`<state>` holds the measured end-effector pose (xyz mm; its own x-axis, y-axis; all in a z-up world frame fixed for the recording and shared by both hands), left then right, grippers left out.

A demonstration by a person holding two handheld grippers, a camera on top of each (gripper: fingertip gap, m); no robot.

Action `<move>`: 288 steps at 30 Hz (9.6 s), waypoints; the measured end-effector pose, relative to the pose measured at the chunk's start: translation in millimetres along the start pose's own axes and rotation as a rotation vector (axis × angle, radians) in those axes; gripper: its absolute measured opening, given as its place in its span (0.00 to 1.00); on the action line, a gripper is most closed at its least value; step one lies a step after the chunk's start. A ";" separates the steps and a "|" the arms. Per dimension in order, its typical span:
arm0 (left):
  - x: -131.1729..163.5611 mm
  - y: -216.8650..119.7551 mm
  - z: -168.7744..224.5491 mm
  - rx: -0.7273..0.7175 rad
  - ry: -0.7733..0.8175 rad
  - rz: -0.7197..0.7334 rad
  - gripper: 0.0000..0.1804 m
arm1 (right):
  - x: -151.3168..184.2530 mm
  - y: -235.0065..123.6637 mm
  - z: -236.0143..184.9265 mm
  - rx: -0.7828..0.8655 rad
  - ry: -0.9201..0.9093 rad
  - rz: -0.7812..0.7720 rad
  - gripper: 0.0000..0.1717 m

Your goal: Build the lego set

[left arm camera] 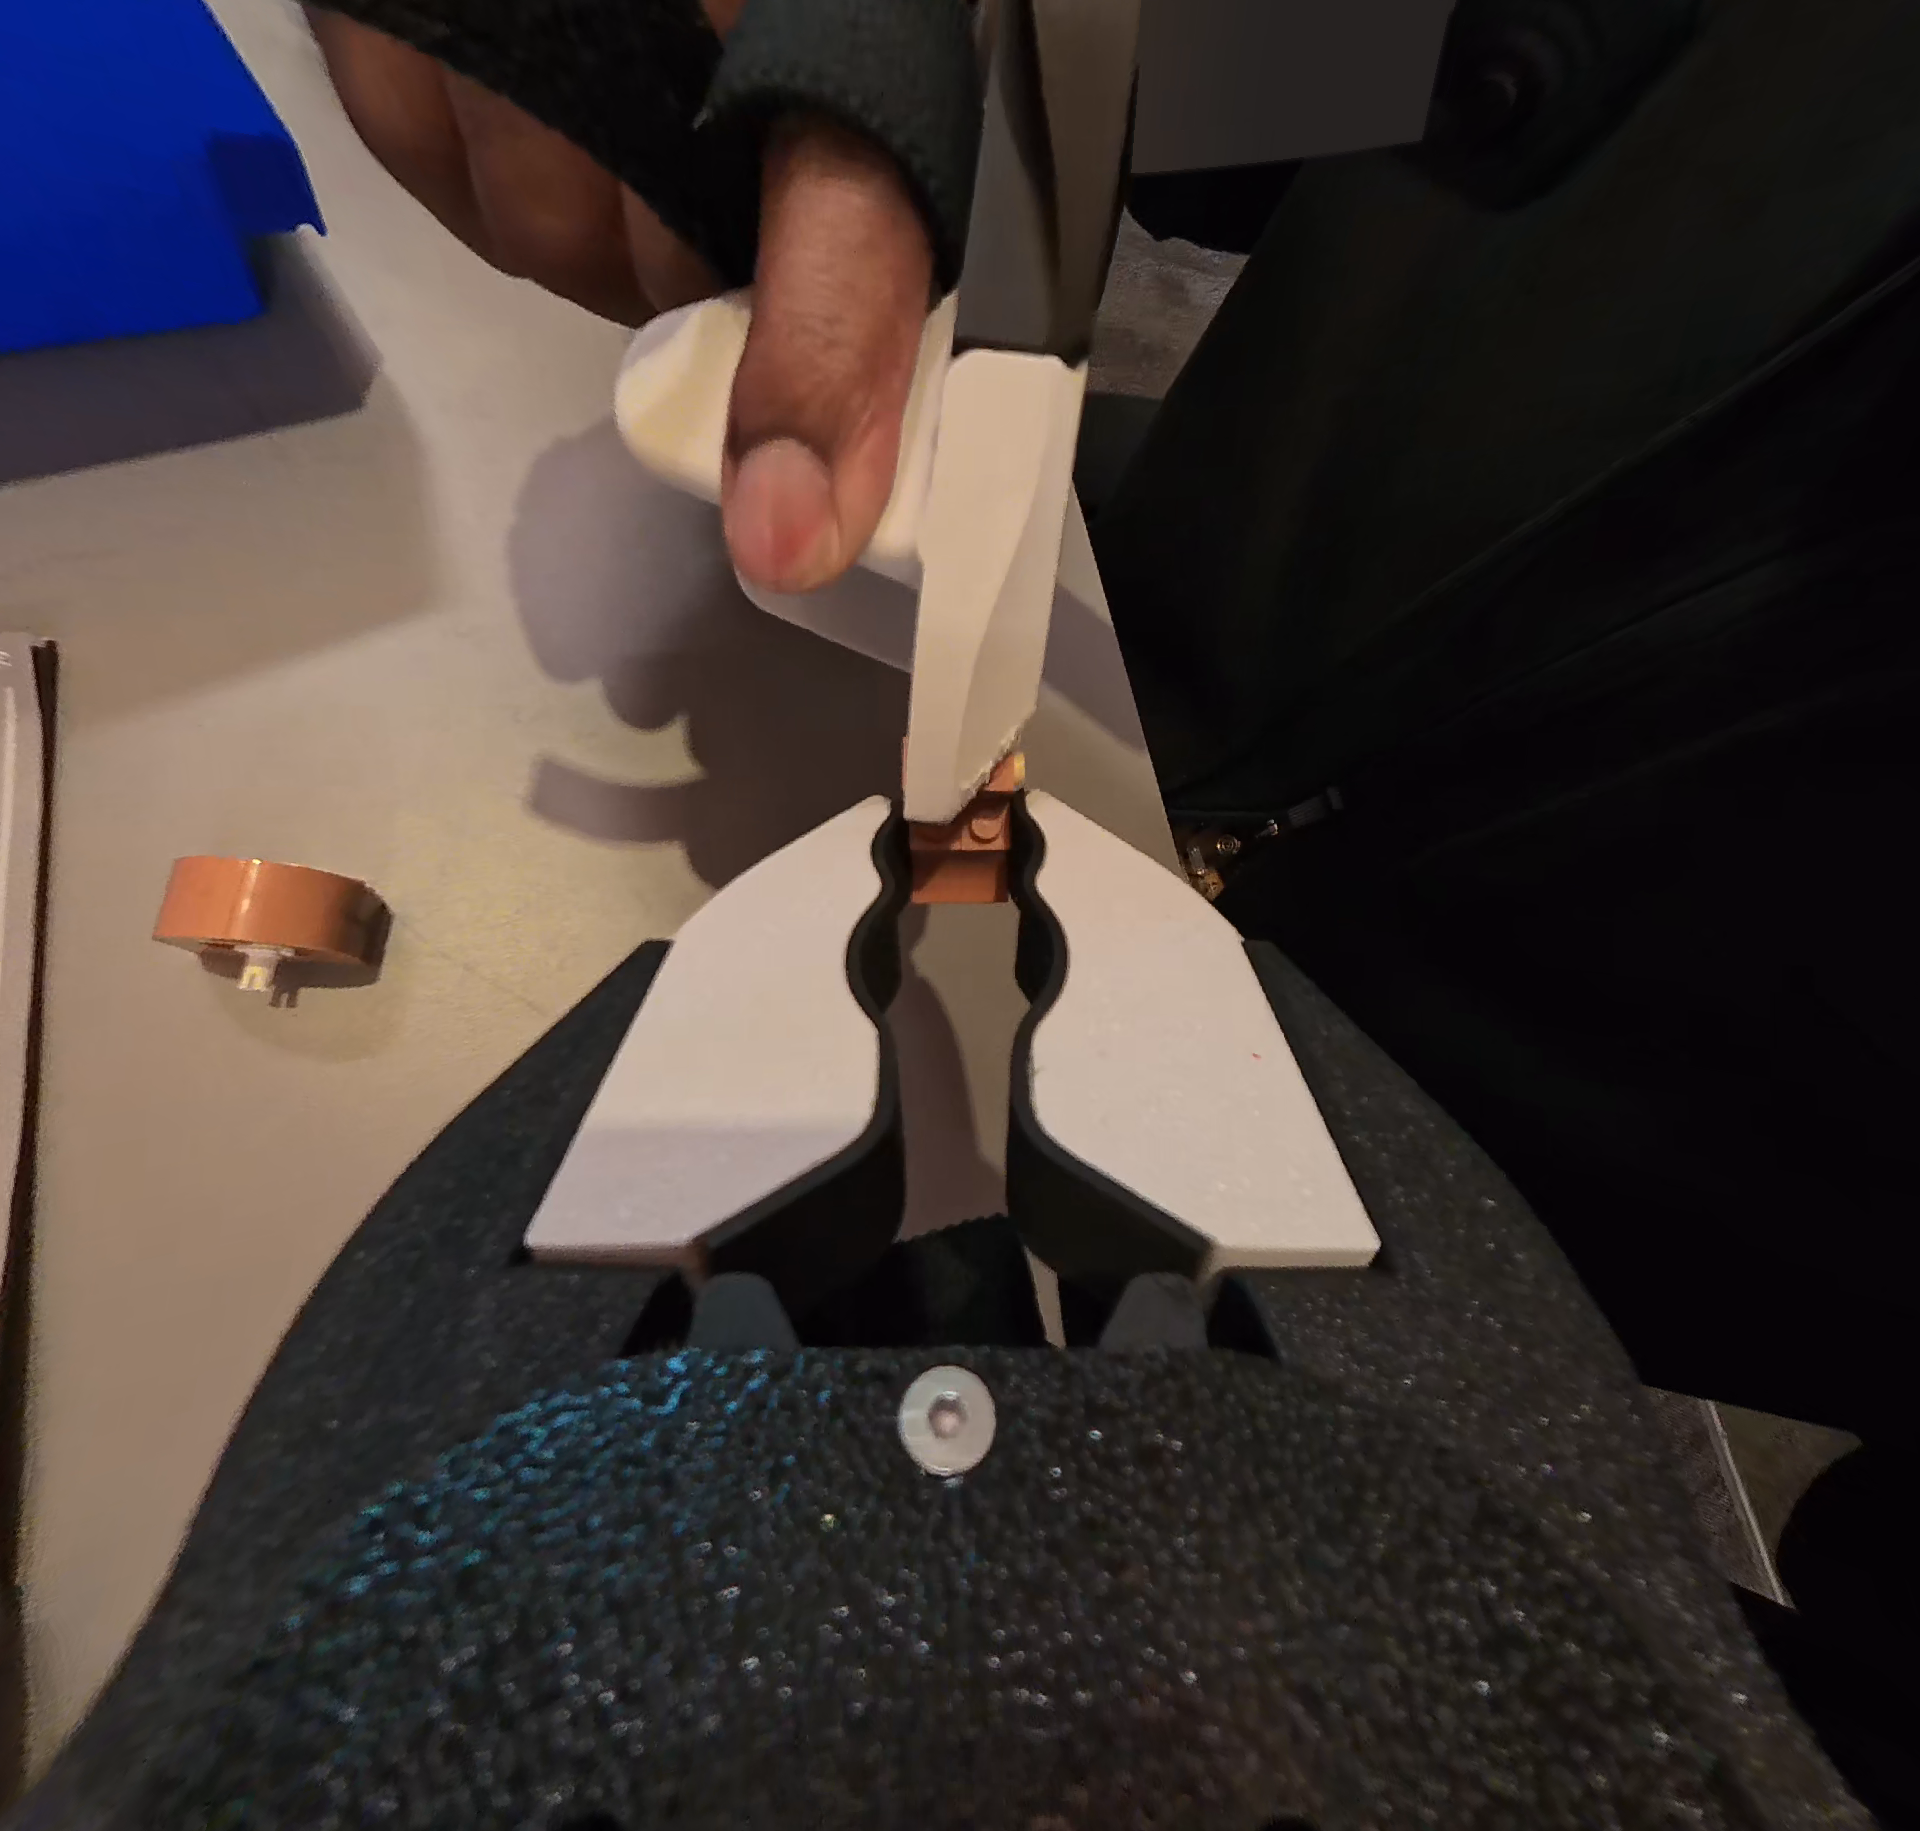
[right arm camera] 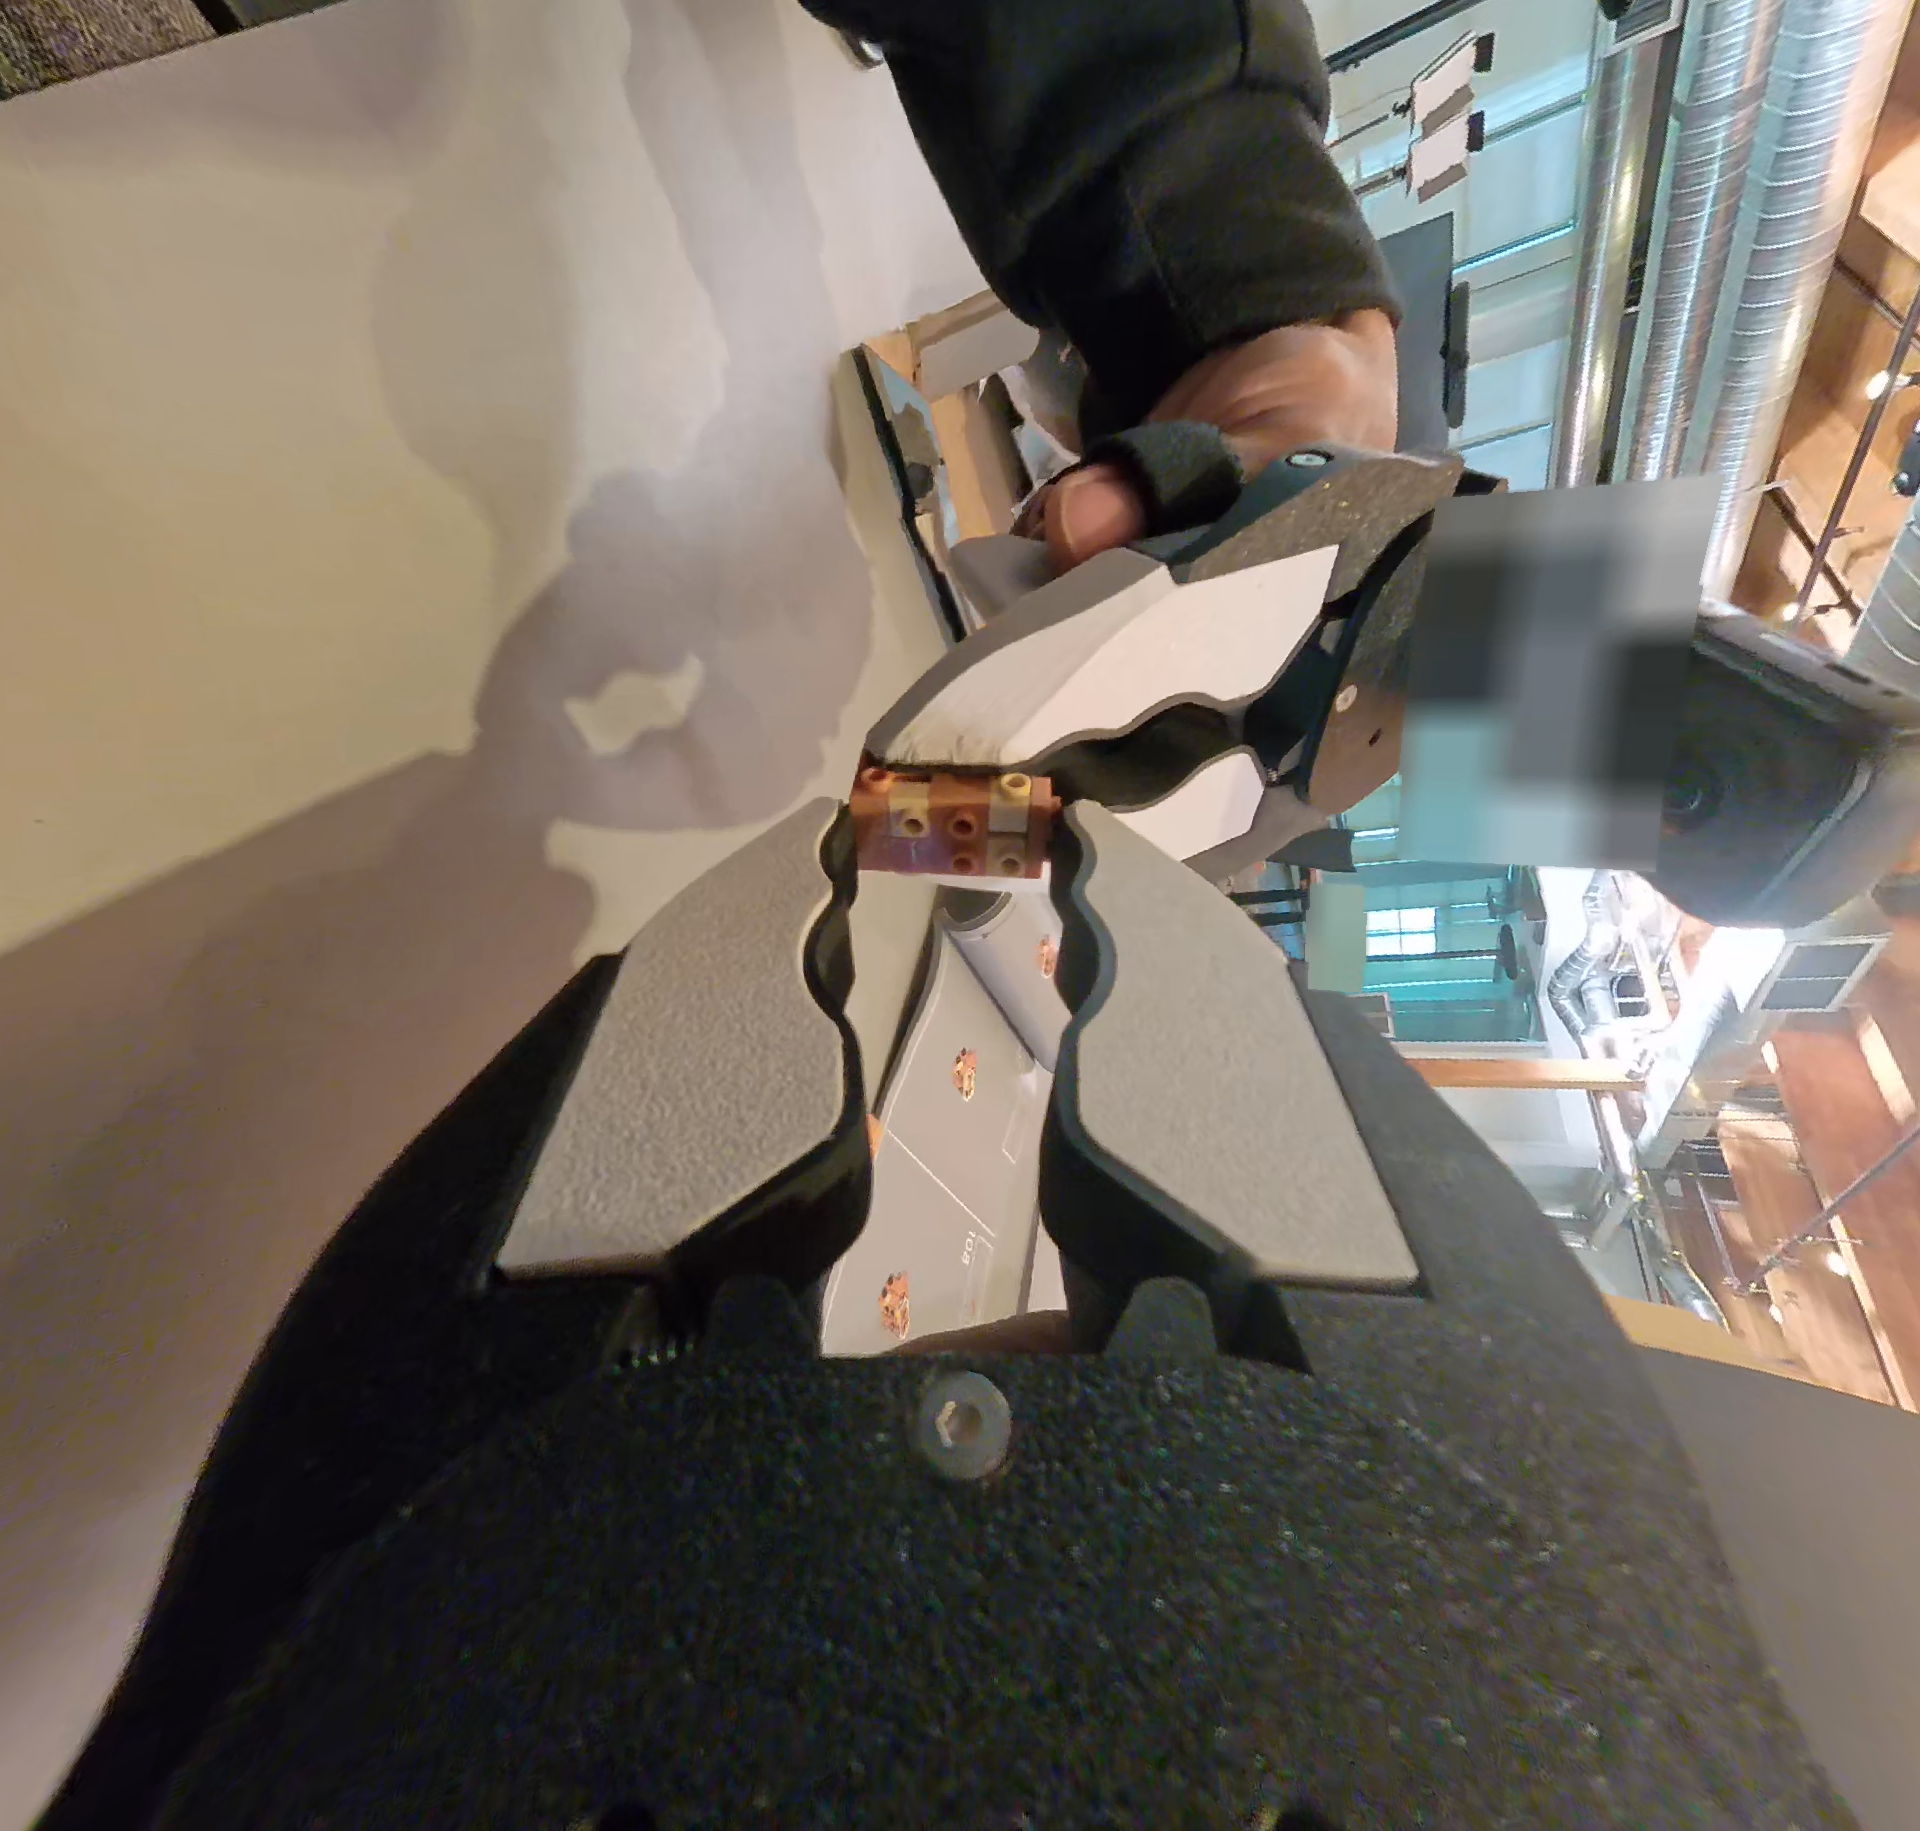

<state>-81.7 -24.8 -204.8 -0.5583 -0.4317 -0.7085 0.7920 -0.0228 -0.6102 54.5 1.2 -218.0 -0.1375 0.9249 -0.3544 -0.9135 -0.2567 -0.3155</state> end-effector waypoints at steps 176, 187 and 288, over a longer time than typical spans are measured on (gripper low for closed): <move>-14.7 35.3 -155.9 -0.593 0.125 -0.074 0.19 | 81.3 -19.8 -39.0 -0.071 0.899 -0.152 0.16; -14.0 48.3 -161.8 -0.608 0.145 -0.121 0.19 | 80.5 -19.2 -39.8 -0.083 0.888 -0.151 0.15; 146.6 -122.2 -49.1 -1.200 -0.379 -0.052 0.12 | 117.7 148.7 60.7 -0.045 0.538 -0.707 0.15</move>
<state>-272.4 -41.1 -251.5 -0.3181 -0.6907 -0.6494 -0.0629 0.6988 -0.7125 -120.8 88.9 -253.2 0.6618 0.6172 -0.4255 -0.6991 0.3031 -0.6477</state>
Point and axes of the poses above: each gripper's, where its closed fingertips meet, y out along the fingers, x out of its underside, z = x × y across the jaws, the point moved 9 cm from there along -y, back along the fingers, and after that the axes turned 2 degrees about y, right-handed, at the moved point
